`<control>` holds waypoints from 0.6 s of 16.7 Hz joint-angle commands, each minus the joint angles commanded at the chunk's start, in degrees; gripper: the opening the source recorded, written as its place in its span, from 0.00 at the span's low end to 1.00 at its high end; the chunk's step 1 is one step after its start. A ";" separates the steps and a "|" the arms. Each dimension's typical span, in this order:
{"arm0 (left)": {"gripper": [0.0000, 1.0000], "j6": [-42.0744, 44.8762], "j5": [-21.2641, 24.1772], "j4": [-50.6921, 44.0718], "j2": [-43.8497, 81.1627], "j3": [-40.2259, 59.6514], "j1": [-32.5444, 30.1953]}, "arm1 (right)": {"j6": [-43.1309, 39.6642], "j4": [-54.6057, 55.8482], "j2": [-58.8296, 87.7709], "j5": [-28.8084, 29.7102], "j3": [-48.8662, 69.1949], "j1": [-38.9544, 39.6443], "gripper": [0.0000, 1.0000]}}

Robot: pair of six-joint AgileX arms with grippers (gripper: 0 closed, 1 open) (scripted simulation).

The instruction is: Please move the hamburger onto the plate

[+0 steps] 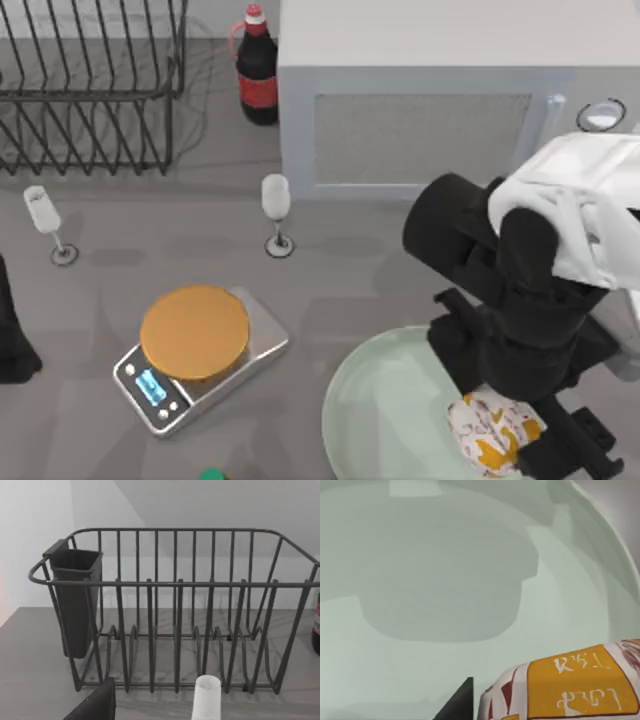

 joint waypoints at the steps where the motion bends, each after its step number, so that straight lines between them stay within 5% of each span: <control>1: 1.00 0.00 0.00 0.00 0.00 0.00 0.00 | 5.77 0.45 0.36 -0.19 0.34 0.22 0.00; 5: 1.00 0.00 0.00 0.00 0.00 0.00 0.00 | 22.65 2.73 0.78 -0.57 2.06 0.18 0.00; 10: 1.00 0.00 0.00 0.00 0.00 0.00 0.00 | 31.10 4.98 -0.12 -0.54 3.20 -0.69 0.00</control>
